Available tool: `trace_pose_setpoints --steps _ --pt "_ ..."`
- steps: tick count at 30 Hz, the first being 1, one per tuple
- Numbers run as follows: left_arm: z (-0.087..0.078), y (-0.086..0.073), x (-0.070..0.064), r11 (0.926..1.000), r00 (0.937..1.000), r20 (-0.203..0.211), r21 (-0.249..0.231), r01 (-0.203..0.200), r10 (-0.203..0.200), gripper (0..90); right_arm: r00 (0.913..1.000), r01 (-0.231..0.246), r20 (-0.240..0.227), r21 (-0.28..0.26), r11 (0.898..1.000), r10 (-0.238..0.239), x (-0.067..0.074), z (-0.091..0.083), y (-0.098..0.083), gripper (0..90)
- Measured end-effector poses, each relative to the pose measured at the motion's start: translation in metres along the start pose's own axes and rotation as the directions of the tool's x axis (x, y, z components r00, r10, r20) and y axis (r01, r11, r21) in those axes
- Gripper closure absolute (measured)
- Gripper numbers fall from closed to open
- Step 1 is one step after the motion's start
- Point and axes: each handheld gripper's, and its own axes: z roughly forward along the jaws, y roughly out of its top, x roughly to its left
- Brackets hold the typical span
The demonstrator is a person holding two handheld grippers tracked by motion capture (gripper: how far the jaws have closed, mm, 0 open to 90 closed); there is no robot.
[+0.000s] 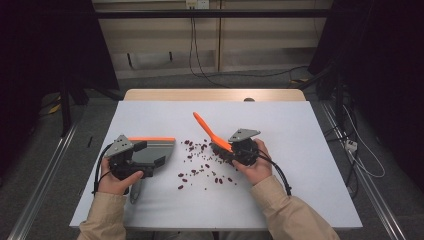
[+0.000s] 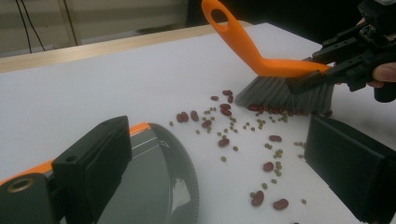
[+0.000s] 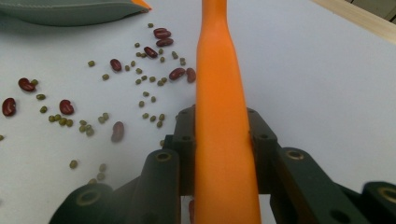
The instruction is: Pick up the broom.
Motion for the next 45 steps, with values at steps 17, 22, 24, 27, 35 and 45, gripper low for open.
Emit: trace_pose_setpoints --steps 17,22,24,27,35,45 --pt "-0.005 -0.004 0.002 0.9999 0.9999 0.005 0.003 0.013 -0.013 6.2 0.9996 -0.026 0.012 -0.093 0.995 0.027 -0.042 0.011 0.027 71.1" --pt "-0.009 -0.006 0.005 0.9997 0.9997 -0.012 0.004 0.023 -0.023 6.1 0.9998 -0.016 -0.016 -0.098 0.995 0.014 -0.057 0.040 0.036 71.1" --pt "-0.010 -0.008 0.005 0.9995 0.9994 -0.020 0.007 0.030 -0.029 6.1 0.9998 0.007 -0.017 -0.096 0.995 -0.008 -0.060 0.051 0.041 71.1" --pt "-0.013 -0.009 0.007 0.9993 0.9988 -0.034 0.005 0.036 -0.036 6.1 0.9987 0.040 -0.028 -0.103 0.994 -0.044 -0.063 0.064 0.046 71.1" --pt "-0.020 -0.012 0.009 0.9990 0.9973 -0.059 -0.003 0.045 -0.045 6.2 0.9860 0.140 -0.080 -0.081 0.987 -0.146 -0.051 0.082 0.051 71.1" --pt "-0.024 -0.016 0.011 0.9990 0.9965 -0.069 -0.003 0.046 -0.046 6.2 0.9696 0.204 -0.124 -0.067 0.977 -0.211 -0.021 0.062 0.041 71.1"
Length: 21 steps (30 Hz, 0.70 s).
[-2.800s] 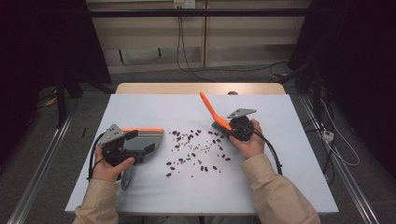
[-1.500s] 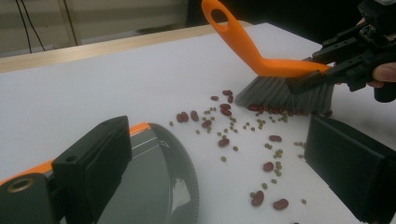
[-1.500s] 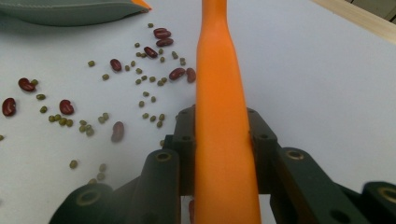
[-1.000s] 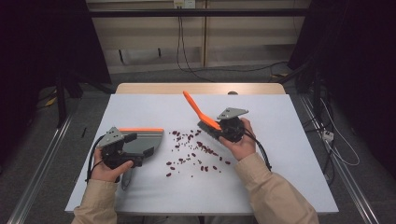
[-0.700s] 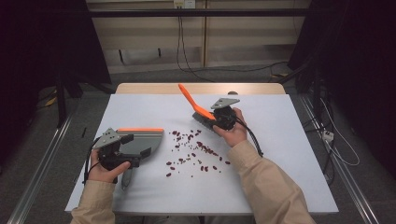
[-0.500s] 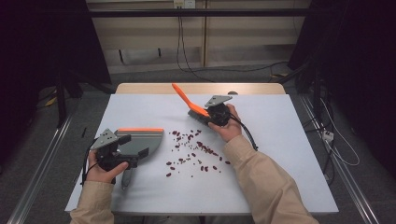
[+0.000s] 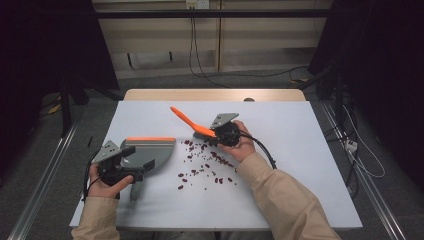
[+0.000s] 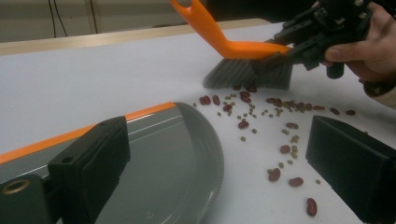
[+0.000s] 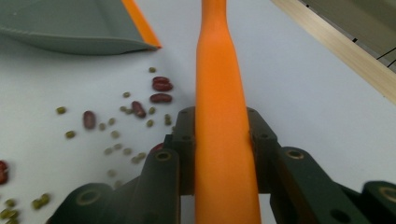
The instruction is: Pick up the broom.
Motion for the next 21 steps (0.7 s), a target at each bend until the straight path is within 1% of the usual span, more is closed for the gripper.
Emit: trace_pose_setpoints --steps 4,7,9,15,21 --pt "-0.001 -0.001 -0.001 1.0000 1.0000 0.003 0.002 -0.001 0.001 6.2 0.9998 0.005 -0.021 -0.003 1.000 -0.006 0.008 -0.008 -0.004 71.1" --pt "-0.002 -0.002 -0.001 1.0000 1.0000 0.005 0.001 0.005 -0.005 6.1 0.9993 0.012 -0.035 -0.009 1.000 -0.012 0.012 -0.012 -0.007 71.1" --pt "-0.002 -0.003 -0.001 1.0000 1.0000 0.003 -0.003 0.009 -0.009 6.2 0.9991 0.017 -0.038 -0.007 1.000 -0.017 0.014 -0.015 -0.008 71.1" --pt "-0.003 -0.004 -0.002 1.0000 1.0000 0.002 -0.004 0.006 -0.006 6.1 0.9982 0.037 -0.047 -0.007 0.999 -0.037 0.022 -0.023 -0.012 71.1" --pt "-0.002 -0.005 -0.002 1.0000 1.0000 0.007 -0.001 0.007 -0.007 6.2 0.9978 0.038 -0.054 -0.007 0.999 -0.038 0.026 -0.028 -0.015 71.1"
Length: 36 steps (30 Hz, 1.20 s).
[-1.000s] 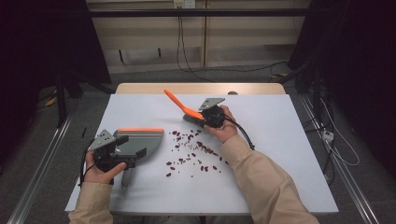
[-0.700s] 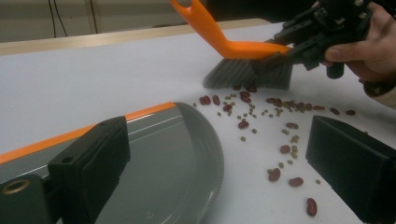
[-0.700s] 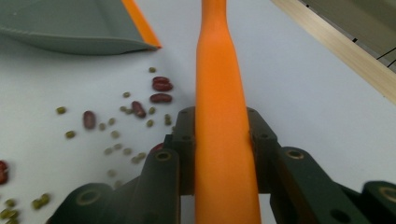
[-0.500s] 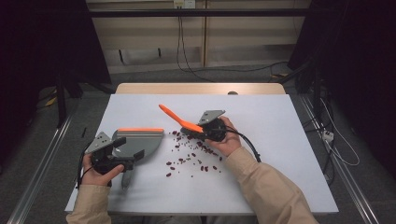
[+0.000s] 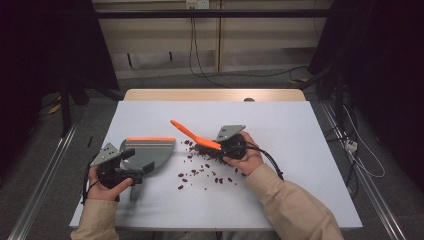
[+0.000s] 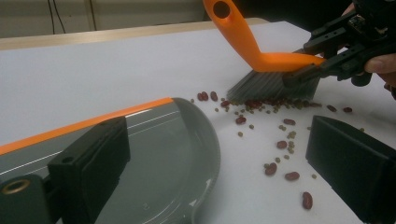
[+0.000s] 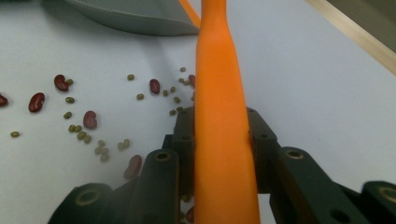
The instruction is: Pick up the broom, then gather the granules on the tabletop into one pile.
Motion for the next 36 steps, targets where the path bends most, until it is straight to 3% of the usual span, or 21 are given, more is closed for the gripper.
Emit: trace_pose_setpoints --steps 7,12,18,25,30,36 --pt "0.002 0.000 0.000 1.0000 1.0000 0.002 0.005 -0.004 0.004 6.1 0.9997 -0.022 0.013 -0.015 1.000 0.023 -0.003 -0.005 -0.002 71.1" --pt "0.001 0.001 -0.001 0.9999 1.0000 -0.002 0.006 -0.008 0.008 6.2 0.9972 -0.064 0.033 -0.070 0.996 0.066 -0.014 -0.014 -0.001 71.1" --pt "0.004 0.001 0.000 1.0000 0.9999 0.007 0.005 -0.007 0.007 6.2 0.9949 -0.092 0.033 -0.093 0.991 0.095 -0.023 -0.018 0.005 71.1" --pt "0.006 0.001 0.000 0.9999 0.9999 0.015 0.012 -0.008 0.008 6.2 0.9938 -0.103 0.031 -0.108 0.989 0.107 -0.030 -0.004 0.013 71.1" --pt "0.006 0.001 0.002 0.9999 0.9999 0.009 0.013 -0.007 0.007 6.2 0.9936 -0.112 0.005 -0.104 0.988 0.113 -0.037 0.009 0.023 71.1" --pt "0.006 0.001 0.001 0.9998 1.0000 0.007 0.017 -0.006 0.006 6.2 0.9933 -0.115 -0.021 -0.106 0.988 0.114 -0.035 0.024 0.032 71.1"
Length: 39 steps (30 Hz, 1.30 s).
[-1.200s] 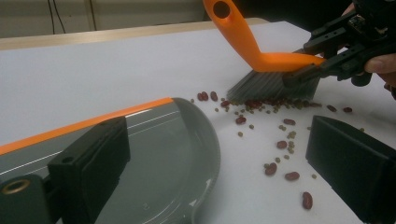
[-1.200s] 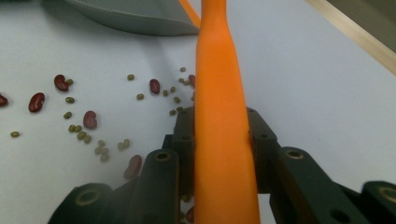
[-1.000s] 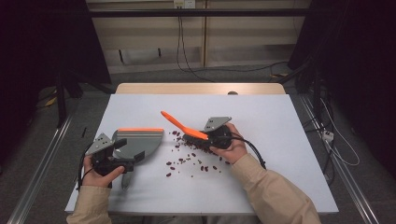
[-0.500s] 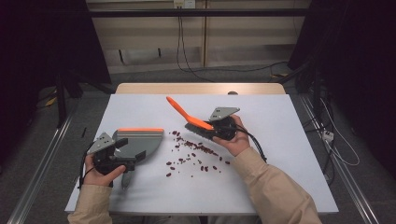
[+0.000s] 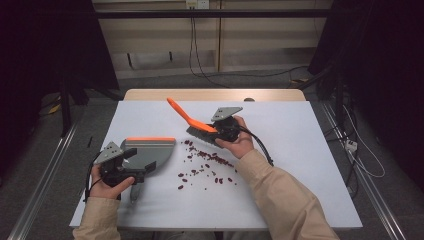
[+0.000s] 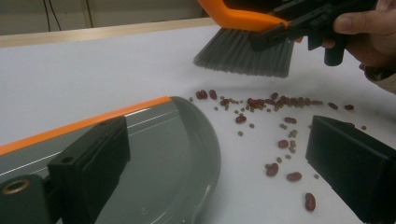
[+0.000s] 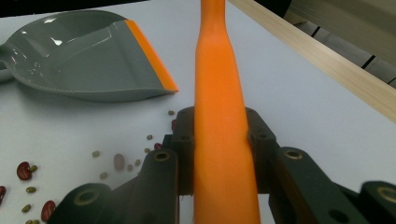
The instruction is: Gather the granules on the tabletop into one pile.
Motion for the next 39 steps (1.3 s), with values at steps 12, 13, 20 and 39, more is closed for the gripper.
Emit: trace_pose_setpoints --steps 12,13,20,39 --pt "-0.002 -0.002 0.003 0.9999 0.9999 -0.009 -0.001 0.011 -0.011 6.2 0.9979 0.064 -0.010 0.050 0.997 -0.063 -0.013 0.039 0.005 71.1" --pt "-0.002 -0.002 0.004 0.9999 0.9999 -0.011 -0.003 0.013 -0.013 6.2 0.9969 0.079 -0.010 0.063 0.995 -0.078 -0.014 0.042 0.004 71.1" --pt "-0.006 -0.003 0.007 0.9998 0.9994 -0.029 -0.005 0.021 -0.021 6.2 0.9853 0.145 -0.101 0.071 0.987 -0.138 -0.007 0.041 0.003 71.1" --pt "-0.007 -0.003 0.006 0.9998 0.9992 -0.036 -0.005 0.018 -0.018 6.3 0.9567 0.246 -0.184 0.096 0.965 -0.225 0.025 0.007 -0.010 71.1"
